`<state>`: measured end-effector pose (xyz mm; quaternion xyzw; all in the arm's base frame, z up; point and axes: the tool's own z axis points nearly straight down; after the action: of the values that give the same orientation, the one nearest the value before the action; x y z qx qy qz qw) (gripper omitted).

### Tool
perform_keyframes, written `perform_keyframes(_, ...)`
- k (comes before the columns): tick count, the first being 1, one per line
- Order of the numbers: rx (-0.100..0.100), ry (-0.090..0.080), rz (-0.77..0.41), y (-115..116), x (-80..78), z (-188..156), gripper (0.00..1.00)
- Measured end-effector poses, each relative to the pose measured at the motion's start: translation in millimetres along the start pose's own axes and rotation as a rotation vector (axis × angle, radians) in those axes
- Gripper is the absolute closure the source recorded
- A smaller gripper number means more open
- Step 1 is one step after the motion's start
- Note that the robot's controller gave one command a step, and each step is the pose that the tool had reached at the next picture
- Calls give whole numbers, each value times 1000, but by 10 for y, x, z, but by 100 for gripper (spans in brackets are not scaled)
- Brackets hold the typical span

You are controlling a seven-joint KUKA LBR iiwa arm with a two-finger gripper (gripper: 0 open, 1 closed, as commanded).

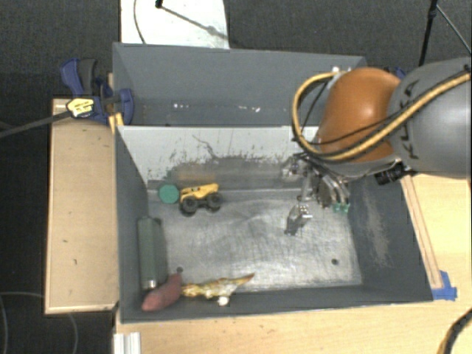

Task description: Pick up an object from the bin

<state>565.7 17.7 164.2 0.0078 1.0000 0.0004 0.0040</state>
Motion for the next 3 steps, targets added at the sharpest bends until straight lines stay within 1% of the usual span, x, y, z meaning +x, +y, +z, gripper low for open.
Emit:
perform_keyframes(1,0,8,-106,487,60,43,0)
perform_keyframes(2,0,4,-36,831,-132,122,0)
perform_keyframes(3,-1,-29,-96,1351,-257,786,0)
